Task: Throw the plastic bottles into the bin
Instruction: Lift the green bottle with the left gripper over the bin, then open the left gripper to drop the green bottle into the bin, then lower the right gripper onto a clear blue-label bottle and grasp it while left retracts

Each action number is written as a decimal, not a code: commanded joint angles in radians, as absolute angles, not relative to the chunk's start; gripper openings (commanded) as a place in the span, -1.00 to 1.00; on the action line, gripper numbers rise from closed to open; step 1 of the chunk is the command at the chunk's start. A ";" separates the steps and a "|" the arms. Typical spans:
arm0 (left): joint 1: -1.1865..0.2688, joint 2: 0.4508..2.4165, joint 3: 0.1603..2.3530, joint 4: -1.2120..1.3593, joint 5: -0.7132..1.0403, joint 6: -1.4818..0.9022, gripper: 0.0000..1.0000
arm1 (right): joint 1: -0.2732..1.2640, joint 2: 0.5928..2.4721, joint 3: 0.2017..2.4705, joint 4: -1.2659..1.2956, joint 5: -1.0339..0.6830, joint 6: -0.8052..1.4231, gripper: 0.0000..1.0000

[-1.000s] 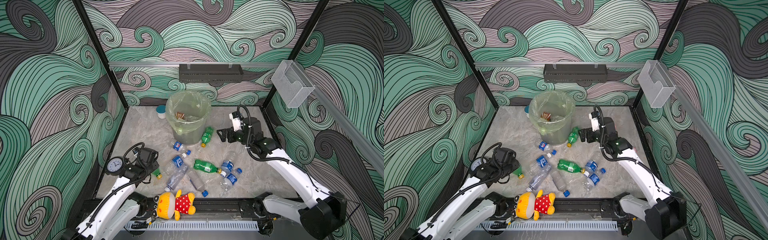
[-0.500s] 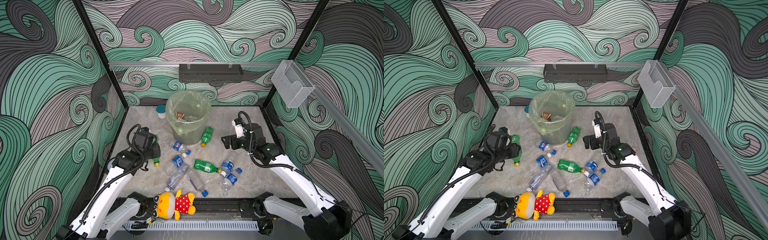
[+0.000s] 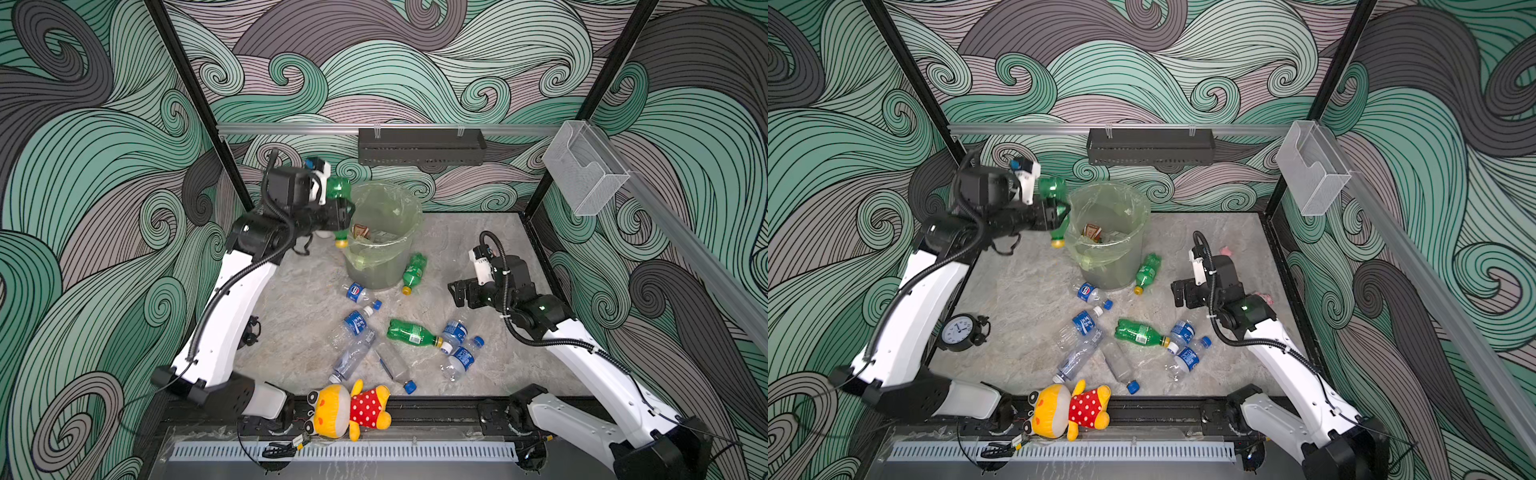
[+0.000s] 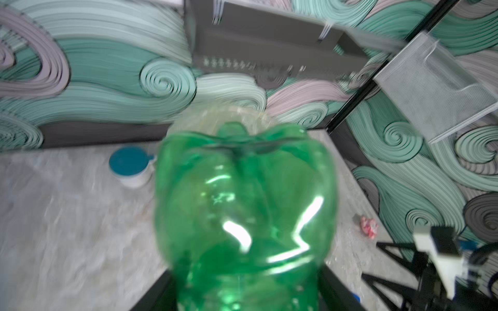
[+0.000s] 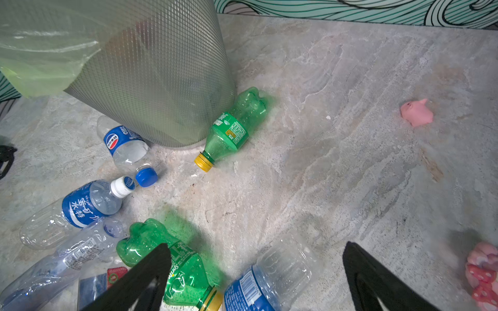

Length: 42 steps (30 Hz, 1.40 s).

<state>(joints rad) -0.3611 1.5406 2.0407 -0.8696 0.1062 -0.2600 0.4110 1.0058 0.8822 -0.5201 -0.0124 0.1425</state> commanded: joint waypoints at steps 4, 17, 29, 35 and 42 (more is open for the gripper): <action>-0.359 1.706 2.240 -0.860 0.141 -0.290 0.97 | 0.411 0.940 0.903 -0.658 0.022 0.207 0.99; -0.341 1.072 1.372 -0.721 -0.038 -0.242 0.97 | 0.412 1.010 0.936 -0.899 0.007 0.300 0.99; -0.339 0.795 1.040 -0.719 -0.143 -0.273 0.97 | 0.422 1.027 0.762 -0.817 -0.107 0.477 0.83; -0.338 0.754 0.991 -0.708 -0.133 -0.282 0.97 | 0.416 1.086 0.721 -0.683 -0.115 0.483 0.78; -0.339 0.729 0.961 -0.709 -0.153 -0.285 0.97 | 0.413 1.207 0.718 -0.575 -0.119 0.466 0.71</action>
<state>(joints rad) -0.3466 0.7410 0.9642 -0.7216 -0.1291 -0.2733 0.4156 1.1782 0.7269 -0.6464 -0.1131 0.4568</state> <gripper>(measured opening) 0.986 0.859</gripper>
